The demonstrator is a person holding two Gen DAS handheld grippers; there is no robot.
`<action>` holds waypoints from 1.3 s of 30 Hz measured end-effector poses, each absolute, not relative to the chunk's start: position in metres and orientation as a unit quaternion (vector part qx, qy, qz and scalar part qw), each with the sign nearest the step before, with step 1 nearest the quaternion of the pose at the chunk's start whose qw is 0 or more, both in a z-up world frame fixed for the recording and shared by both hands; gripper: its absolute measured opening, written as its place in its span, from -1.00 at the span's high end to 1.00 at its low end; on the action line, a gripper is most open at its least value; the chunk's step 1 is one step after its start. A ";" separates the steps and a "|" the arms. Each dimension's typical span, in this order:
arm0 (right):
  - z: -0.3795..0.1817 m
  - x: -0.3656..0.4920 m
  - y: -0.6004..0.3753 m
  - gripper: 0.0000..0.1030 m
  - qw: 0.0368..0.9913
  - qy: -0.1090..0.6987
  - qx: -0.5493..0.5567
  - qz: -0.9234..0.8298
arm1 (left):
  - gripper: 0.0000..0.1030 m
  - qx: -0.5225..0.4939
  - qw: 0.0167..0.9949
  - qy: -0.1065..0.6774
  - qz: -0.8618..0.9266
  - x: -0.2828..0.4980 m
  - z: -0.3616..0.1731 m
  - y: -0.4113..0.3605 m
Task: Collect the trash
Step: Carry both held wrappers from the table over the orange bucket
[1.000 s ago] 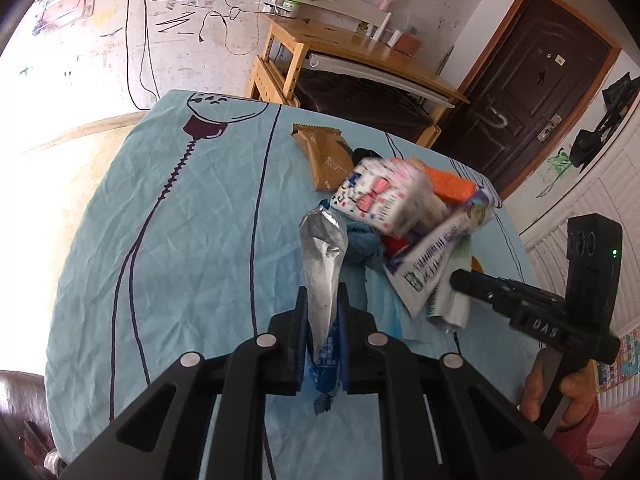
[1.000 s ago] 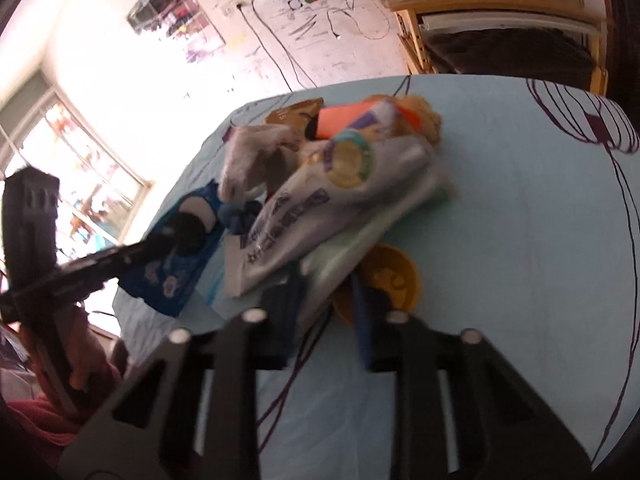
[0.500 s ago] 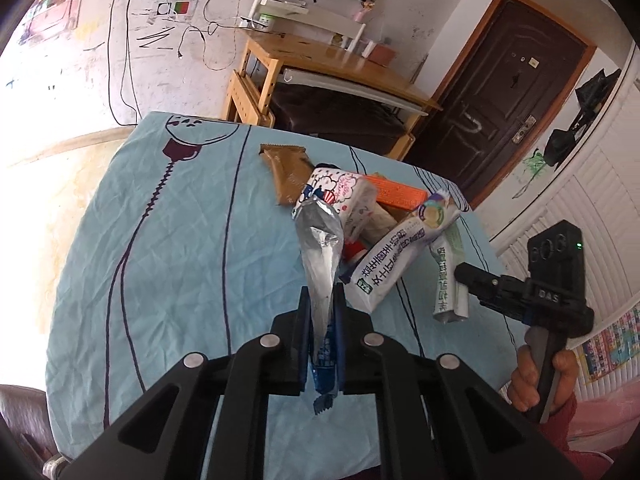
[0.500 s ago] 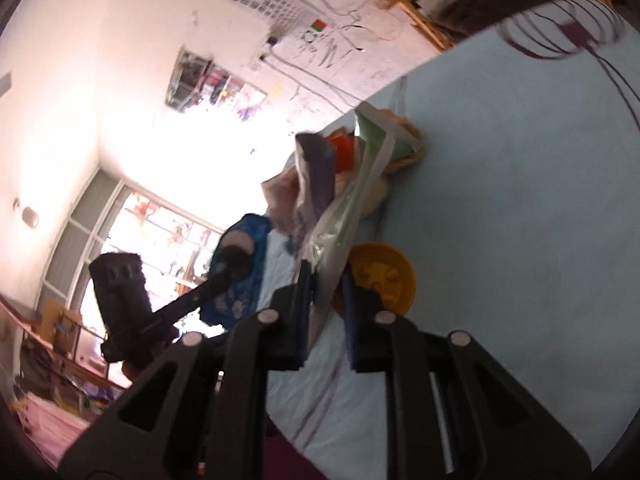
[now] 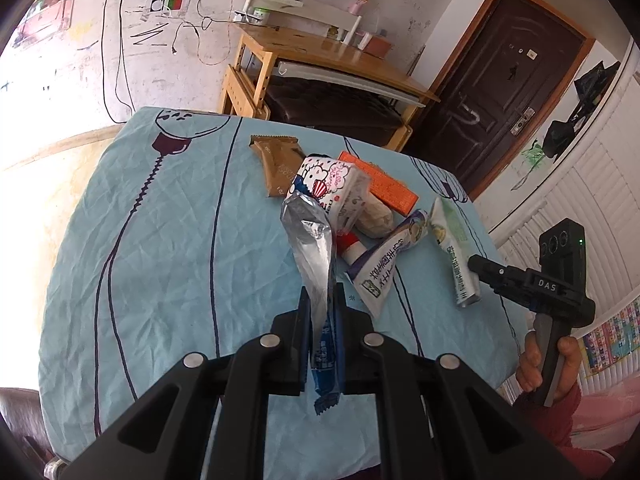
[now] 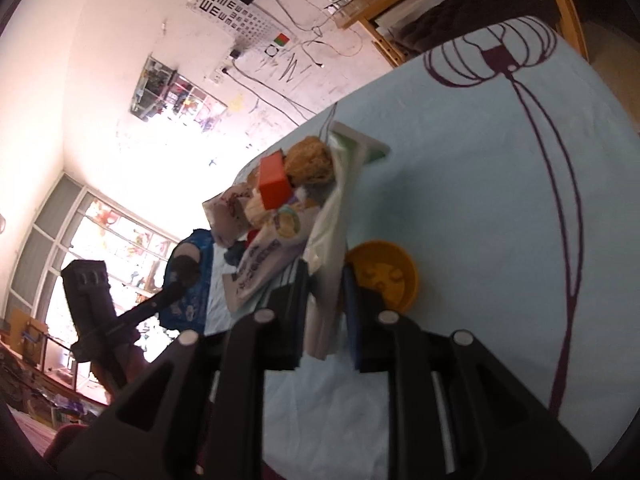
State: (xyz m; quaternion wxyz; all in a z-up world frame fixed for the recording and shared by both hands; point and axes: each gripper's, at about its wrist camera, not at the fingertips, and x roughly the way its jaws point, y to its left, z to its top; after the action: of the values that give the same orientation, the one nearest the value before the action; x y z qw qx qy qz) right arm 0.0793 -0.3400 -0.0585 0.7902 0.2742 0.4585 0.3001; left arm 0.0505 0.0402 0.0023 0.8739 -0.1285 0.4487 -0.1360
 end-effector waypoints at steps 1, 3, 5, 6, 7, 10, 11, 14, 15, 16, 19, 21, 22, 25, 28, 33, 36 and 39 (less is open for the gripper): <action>-0.056 0.076 -0.342 0.56 0.789 0.460 0.276 0.300 | 0.89 -0.129 0.873 0.450 -0.136 0.051 0.001 0.040; -0.057 0.078 -0.343 0.30 0.788 0.462 0.281 0.296 | 0.89 -0.127 0.873 0.451 -0.135 0.051 0.000 0.039; -0.057 0.078 -0.347 0.19 0.786 0.461 0.286 0.295 | 0.89 -0.126 0.873 0.451 -0.134 0.053 -0.001 0.039; -0.057 0.078 -0.349 0.19 0.787 0.461 0.288 0.292 | 0.89 -0.126 0.873 0.451 -0.134 0.053 -0.001 0.039; -0.058 0.078 -0.351 0.19 0.787 0.460 0.291 0.290 | 0.89 -0.126 0.874 0.451 -0.134 0.052 -0.001 0.039; -0.061 0.078 -0.356 0.19 0.791 0.461 0.289 0.279 | 0.89 -0.126 0.873 0.451 -0.135 0.053 -0.001 0.039; -0.062 0.078 -0.359 0.19 0.792 0.461 0.290 0.276 | 0.89 -0.126 0.873 0.451 -0.135 0.053 -0.001 0.039; -0.065 0.078 -0.367 0.20 0.792 0.458 0.297 0.273 | 0.89 -0.126 0.874 0.450 -0.134 0.052 0.000 0.039; -0.066 0.078 -0.370 0.22 0.792 0.457 0.299 0.273 | 0.89 -0.125 0.874 0.449 -0.134 0.052 0.000 0.039; -0.066 0.077 -0.373 0.25 0.795 0.455 0.297 0.268 | 0.89 -0.124 0.875 0.447 -0.134 0.052 0.001 0.038; -0.069 0.075 -0.377 0.58 0.800 0.450 0.295 0.265 | 0.89 -0.120 0.879 0.442 -0.134 0.050 0.005 0.036; -0.066 0.072 -0.379 0.72 0.811 0.439 0.287 0.259 | 0.89 -0.117 0.882 0.439 -0.128 0.050 0.007 0.035; -0.064 0.071 -0.381 0.75 0.815 0.432 0.287 0.257 | 0.89 -0.117 0.882 0.439 -0.126 0.050 0.008 0.034; -0.057 0.067 -0.393 0.84 0.828 0.413 0.286 0.252 | 0.89 -0.110 0.886 0.432 -0.126 0.049 0.016 0.029; -0.049 0.063 -0.410 0.84 0.842 0.395 0.281 0.234 | 0.89 -0.093 0.894 0.415 -0.140 0.046 0.035 0.014; -0.046 0.056 -0.445 0.87 0.855 0.372 0.292 0.213 | 0.89 -0.044 0.903 0.394 -0.165 0.049 0.060 -0.029; -0.044 0.053 -0.464 0.89 0.862 0.355 0.299 0.202 | 0.89 -0.028 0.899 0.400 -0.175 0.060 0.062 -0.055; -0.041 0.052 -0.481 0.89 0.873 0.342 0.298 0.178 | 0.89 -0.012 0.891 0.410 -0.197 0.072 0.062 -0.087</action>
State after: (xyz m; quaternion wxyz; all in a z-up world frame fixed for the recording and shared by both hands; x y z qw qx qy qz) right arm 0.0522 -0.4814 -0.0414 0.8735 0.2975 0.3419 0.1779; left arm 0.0723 -0.0870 0.0617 0.8906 -0.0123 0.4100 -0.1966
